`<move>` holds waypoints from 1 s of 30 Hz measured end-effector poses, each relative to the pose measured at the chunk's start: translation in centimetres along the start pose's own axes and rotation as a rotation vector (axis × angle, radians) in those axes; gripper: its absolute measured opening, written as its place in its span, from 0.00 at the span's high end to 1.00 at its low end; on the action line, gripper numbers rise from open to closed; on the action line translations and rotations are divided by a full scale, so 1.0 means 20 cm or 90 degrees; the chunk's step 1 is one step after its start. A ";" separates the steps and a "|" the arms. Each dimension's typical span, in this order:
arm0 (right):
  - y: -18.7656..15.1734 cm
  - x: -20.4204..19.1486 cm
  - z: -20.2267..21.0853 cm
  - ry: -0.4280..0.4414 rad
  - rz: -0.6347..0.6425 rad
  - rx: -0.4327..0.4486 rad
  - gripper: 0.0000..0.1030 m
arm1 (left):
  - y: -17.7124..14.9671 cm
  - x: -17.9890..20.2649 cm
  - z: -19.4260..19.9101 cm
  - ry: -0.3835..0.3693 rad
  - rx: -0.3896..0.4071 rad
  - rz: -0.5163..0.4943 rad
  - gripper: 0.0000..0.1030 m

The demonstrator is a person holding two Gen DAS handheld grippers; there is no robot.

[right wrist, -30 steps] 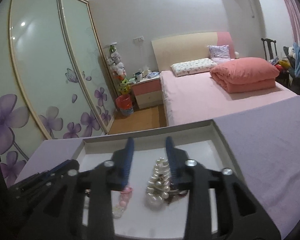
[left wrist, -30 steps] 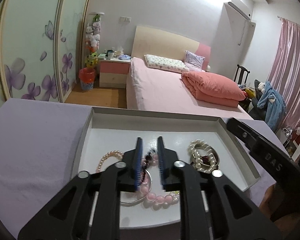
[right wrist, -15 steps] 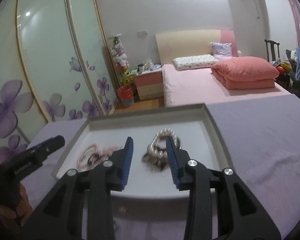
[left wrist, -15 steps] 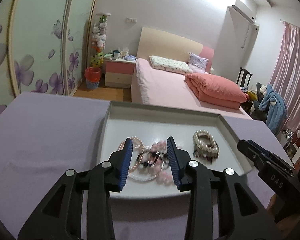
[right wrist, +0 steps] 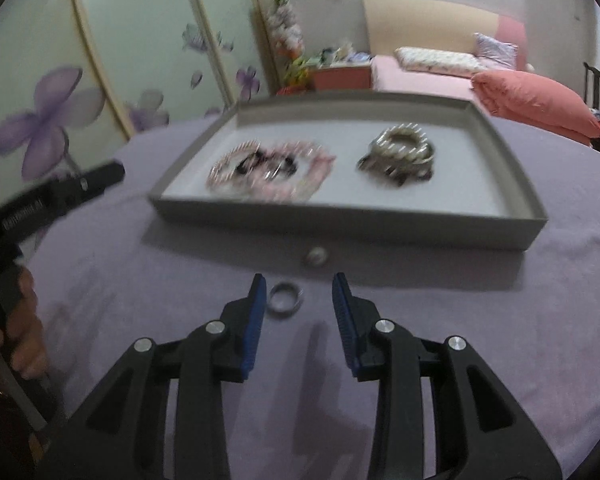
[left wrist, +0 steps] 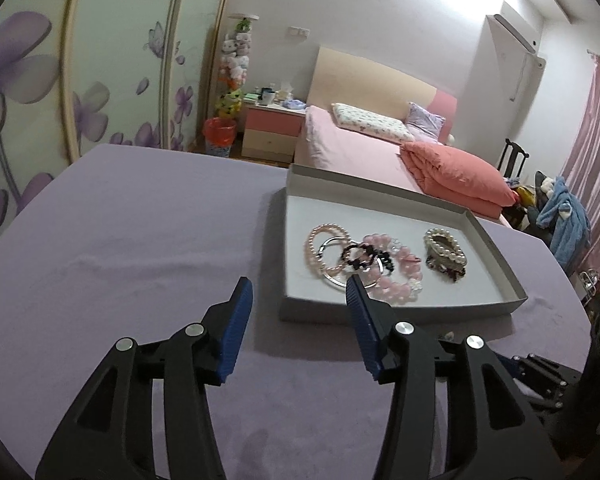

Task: Organize jewelry
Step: 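Grasp the small pearl stud with the left tool while the right tool grasps the silver ring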

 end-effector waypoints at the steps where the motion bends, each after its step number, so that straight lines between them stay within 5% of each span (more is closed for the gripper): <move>1: -0.01 -0.01 -0.01 -0.003 0.005 -0.008 0.64 | -0.01 -0.01 0.01 0.001 -0.001 0.002 0.51; 8: -0.02 -0.07 -0.05 -0.045 0.048 -0.018 0.63 | -0.04 -0.02 0.05 0.005 0.002 0.003 0.46; 11: -0.02 -0.07 -0.04 -0.056 0.069 -0.019 0.79 | -0.05 0.00 0.05 0.002 -0.001 0.000 0.46; 14: -0.04 -0.04 -0.01 -0.057 0.067 -0.019 0.79 | -0.06 0.04 0.04 -0.007 -0.006 -0.006 0.46; 24: 0.00 0.47 0.11 -0.147 -0.081 0.003 0.79 | -0.17 0.45 -0.06 -0.072 -0.066 -0.112 0.46; 30: -0.02 0.56 0.14 -0.148 -0.100 0.012 0.79 | -0.25 0.68 -0.18 -0.070 -0.102 -0.173 0.46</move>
Point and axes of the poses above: each gripper's, at about its wrist camera, not at the fingertips, and z roughly against the way its jaws point, x to its right, y to its top, the point moved 6 cm from there along -z, roughly the way its jaws point, and after that the axes turned 5 degrees about -z, right-handed, at the moved point
